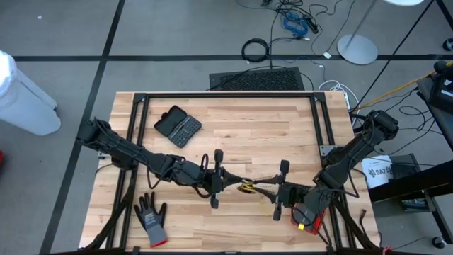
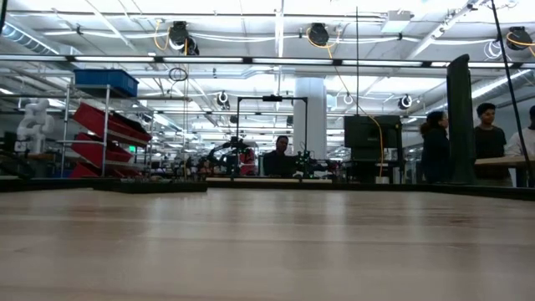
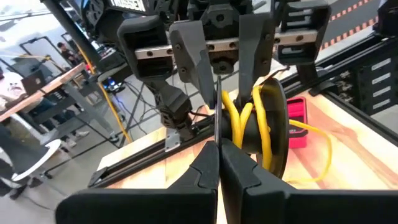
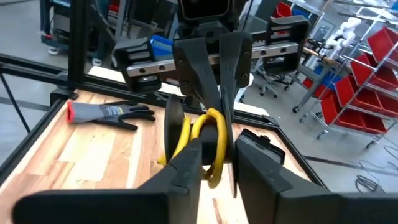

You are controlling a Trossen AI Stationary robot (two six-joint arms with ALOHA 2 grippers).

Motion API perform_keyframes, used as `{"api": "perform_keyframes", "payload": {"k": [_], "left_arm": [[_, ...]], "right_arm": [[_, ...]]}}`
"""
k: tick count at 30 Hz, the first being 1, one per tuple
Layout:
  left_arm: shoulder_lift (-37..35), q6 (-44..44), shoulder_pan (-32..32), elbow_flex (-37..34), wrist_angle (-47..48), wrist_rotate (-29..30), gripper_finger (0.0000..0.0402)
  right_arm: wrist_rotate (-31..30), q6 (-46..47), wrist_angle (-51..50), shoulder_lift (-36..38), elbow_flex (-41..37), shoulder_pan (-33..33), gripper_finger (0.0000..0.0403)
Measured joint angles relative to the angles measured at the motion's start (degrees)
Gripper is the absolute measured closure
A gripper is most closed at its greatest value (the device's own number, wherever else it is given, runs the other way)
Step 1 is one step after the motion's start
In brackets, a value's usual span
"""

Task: Coil cords
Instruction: Coil the yellow wire onto the spool

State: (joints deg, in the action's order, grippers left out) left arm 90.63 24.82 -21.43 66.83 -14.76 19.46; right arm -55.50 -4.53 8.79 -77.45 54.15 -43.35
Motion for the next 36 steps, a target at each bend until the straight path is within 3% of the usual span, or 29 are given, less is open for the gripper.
{"api": "perform_keyframes", "payload": {"k": [8,15,19,25,31,36], "left_arm": [[0.0,1.1,-0.1,0.0,0.1,1.3,0.0401],[0.0,1.7,-0.3,0.0,0.1,4.7,0.0401],[-0.2,2.6,-0.3,0.0,0.3,7.8,0.0401],[-0.4,2.7,-0.3,0.0,0.3,11.0,0.0401],[-0.4,4.6,-0.1,0.0,0.3,17.4,0.0401],[-0.9,3.9,1.0,0.0,0.0,18.7,0.0401]], "right_arm": [[-8.9,-0.2,-0.1,0.3,0.0,-2.5,0.0257],[-17.9,-3.3,-0.1,0.4,0.0,-6.1,0.0228],[-17.3,-0.8,-0.8,0.4,0.0,-6.7,0.0224],[-11.9,6.7,-7.6,0.4,0.0,-5.0,0.0224],[-11.7,12.3,-14.2,0.4,0.0,-3.8,0.0218],[-11.8,13.4,-15.8,0.4,0.0,-3.0,0.0196]]}}
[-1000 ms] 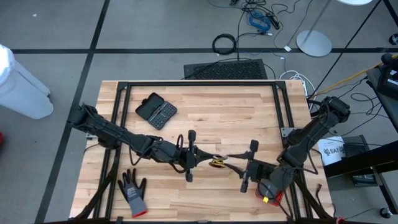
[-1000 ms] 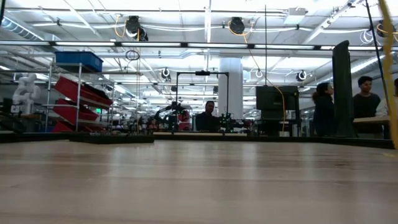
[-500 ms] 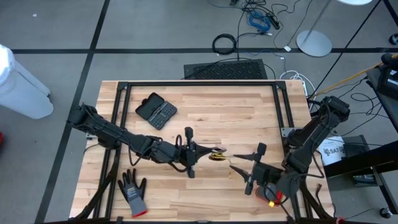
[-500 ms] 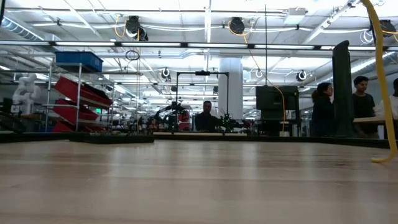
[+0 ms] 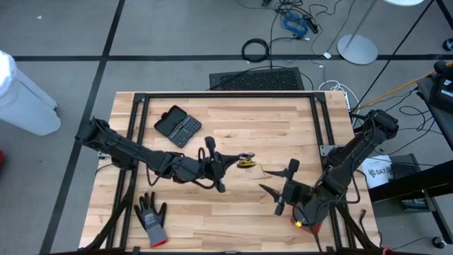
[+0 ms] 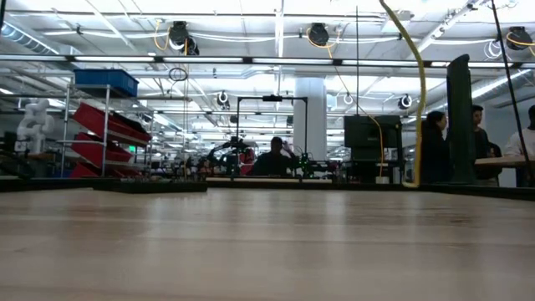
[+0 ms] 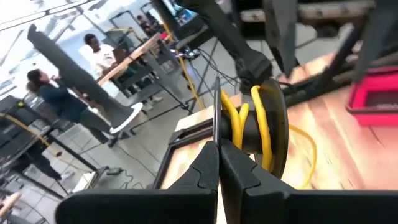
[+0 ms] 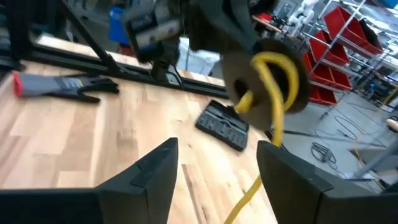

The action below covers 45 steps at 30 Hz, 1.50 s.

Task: Coil cords
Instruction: Coil the yellow wire onto the spool

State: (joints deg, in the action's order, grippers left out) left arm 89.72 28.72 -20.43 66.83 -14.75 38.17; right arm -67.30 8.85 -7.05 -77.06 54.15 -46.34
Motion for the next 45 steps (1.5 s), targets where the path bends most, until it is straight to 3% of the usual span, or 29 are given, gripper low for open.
{"api": "perform_keyframes", "payload": {"k": [6,12,19,30,40,45], "left_arm": [[-1.2,-2.9,0.7,0.0,0.0,1.6,0.0401],[-3.0,-2.9,0.2,0.1,1.0,4.8,0.0401],[-3.8,-2.9,0.1,0.2,2.3,11.7,0.0401],[-3.8,-2.9,-0.3,0.2,1.7,11.9,0.0401],[-3.8,-2.9,-0.3,0.2,-0.4,15.8,0.0401],[-3.8,-2.9,-0.3,0.2,-0.4,16.0,0.0401]], "right_arm": [[-0.8,4.8,-8.0,-2.0,0.0,2.6,0.0178],[-10.3,6.5,-11.3,-4.6,0.0,3.2,0.0164],[-10.7,6.6,-11.1,-4.6,0.0,3.2,0.0181],[-10.6,7.4,-11.0,-4.6,0.0,3.5,0.0198],[-10.4,3.5,-11.0,-7.0,0.0,3.5,0.0197],[-13.8,3.4,-10.9,-8.9,0.0,4.2,0.0199]]}}
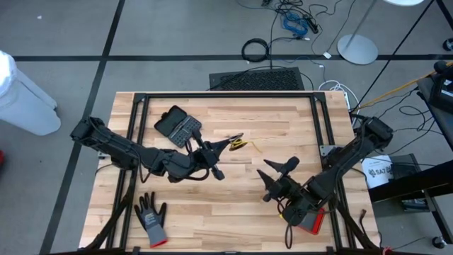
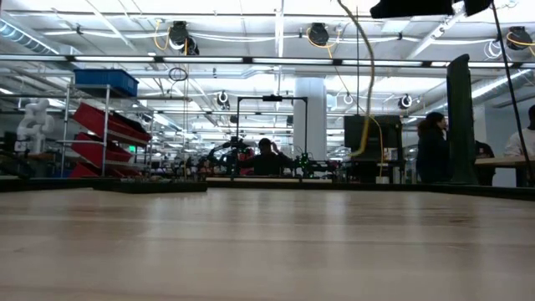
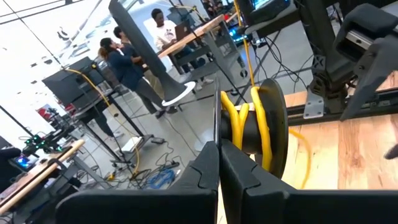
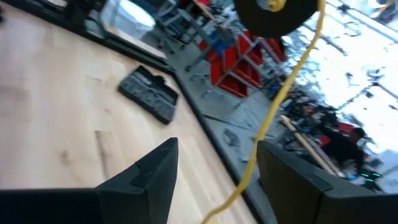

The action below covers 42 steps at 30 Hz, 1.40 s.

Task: Coil cords
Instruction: Coil the yellow wire onto the spool

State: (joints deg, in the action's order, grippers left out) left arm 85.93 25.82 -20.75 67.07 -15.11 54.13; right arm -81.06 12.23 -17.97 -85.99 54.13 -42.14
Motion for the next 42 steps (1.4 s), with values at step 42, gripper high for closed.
{"api": "perform_keyframes", "payload": {"k": [42], "left_arm": [[0.0,0.1,-0.7,0.0,-0.8,-1.5,0.0401]], "right_arm": [[-1.5,8.2,-0.2,-0.5,0.0,5.3,0.0298]]}}
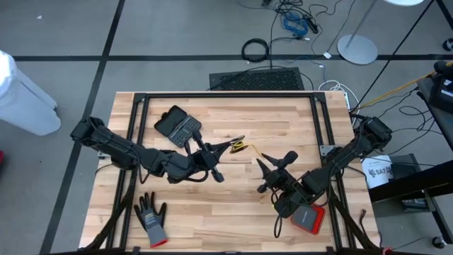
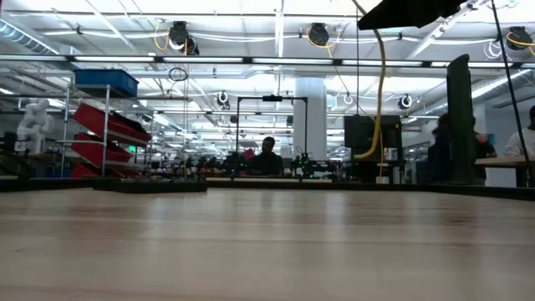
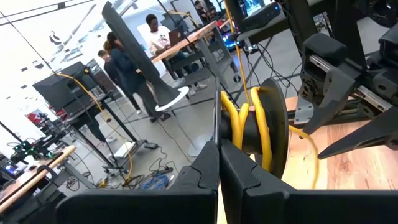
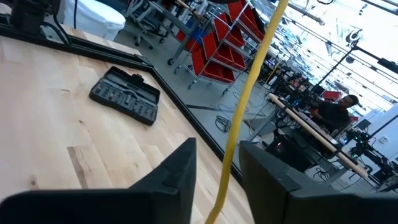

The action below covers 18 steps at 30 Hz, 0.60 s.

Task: Coil cords
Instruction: Coil the yellow wire onto the spool

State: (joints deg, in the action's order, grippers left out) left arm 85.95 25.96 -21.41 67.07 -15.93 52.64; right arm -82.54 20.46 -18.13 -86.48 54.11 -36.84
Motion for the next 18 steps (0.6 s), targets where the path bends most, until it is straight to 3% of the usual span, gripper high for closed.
{"api": "perform_keyframes", "payload": {"k": [11,18], "left_arm": [[0.0,0.0,0.0,0.0,0.0,0.0,0.0401],[0.0,0.0,0.0,0.0,0.0,0.0,0.0401]], "right_arm": [[1.3,-0.1,0.0,0.0,0.0,0.0,0.0373],[2.0,-0.1,0.0,0.0,0.0,0.0,0.0366]]}}
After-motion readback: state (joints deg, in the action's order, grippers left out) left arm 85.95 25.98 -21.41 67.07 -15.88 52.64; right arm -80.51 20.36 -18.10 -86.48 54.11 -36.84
